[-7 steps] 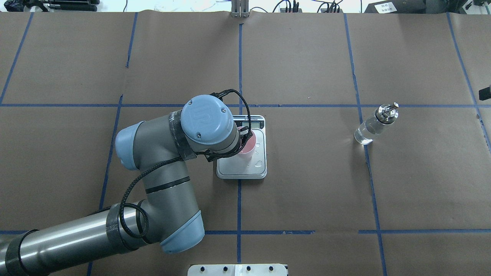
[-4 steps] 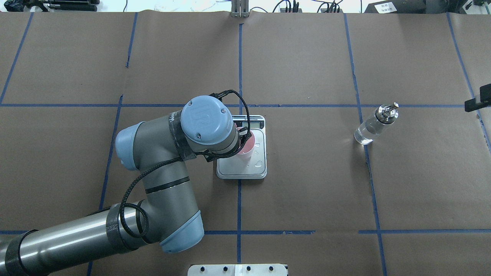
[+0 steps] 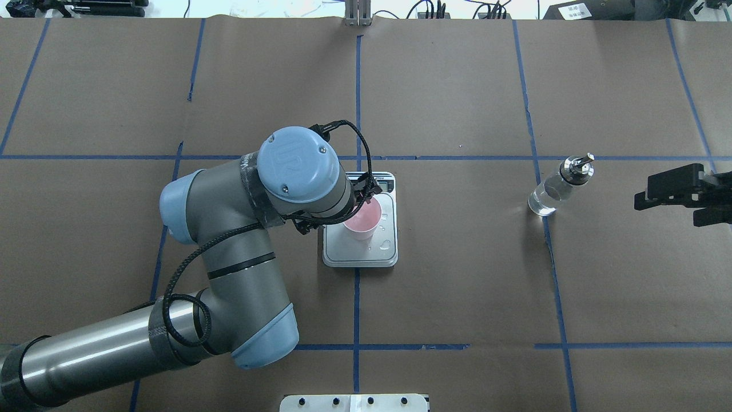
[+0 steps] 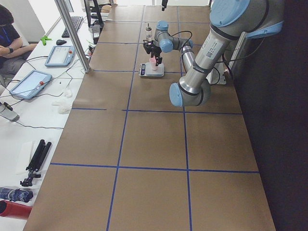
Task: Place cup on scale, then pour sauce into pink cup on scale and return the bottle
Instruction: 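Release the cup and withdraw the left gripper while the right gripper approaches the bottle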
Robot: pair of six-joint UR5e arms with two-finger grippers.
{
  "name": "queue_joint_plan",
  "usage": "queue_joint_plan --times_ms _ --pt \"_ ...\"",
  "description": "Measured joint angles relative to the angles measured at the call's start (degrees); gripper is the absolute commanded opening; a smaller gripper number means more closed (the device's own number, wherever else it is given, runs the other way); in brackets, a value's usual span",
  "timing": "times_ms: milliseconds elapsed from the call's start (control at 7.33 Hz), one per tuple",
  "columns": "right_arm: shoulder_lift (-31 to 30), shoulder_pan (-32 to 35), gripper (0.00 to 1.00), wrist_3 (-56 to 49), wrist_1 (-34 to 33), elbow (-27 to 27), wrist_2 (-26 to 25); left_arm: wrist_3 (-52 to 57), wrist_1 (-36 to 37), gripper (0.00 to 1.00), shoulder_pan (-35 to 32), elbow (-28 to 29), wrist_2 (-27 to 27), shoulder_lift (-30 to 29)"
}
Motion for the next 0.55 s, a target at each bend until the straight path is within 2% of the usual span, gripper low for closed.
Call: queue_joint_plan --times_ms 273,409,545 --pt "-1.0 -12.2 1.00 5.8 0.5 1.1 -14.7 4.3 0.9 1.00 -4.9 -4.0 -6.2 0.5" --pt "-2.9 -17.5 1.00 7.5 2.9 0.8 -21.6 7.0 2.7 1.00 -7.2 -6.8 -8.3 1.2" --pt "-5.9 -21.6 1.00 8.7 8.7 -1.0 -27.7 9.7 4.8 1.00 -8.9 -10.1 -9.5 2.6"
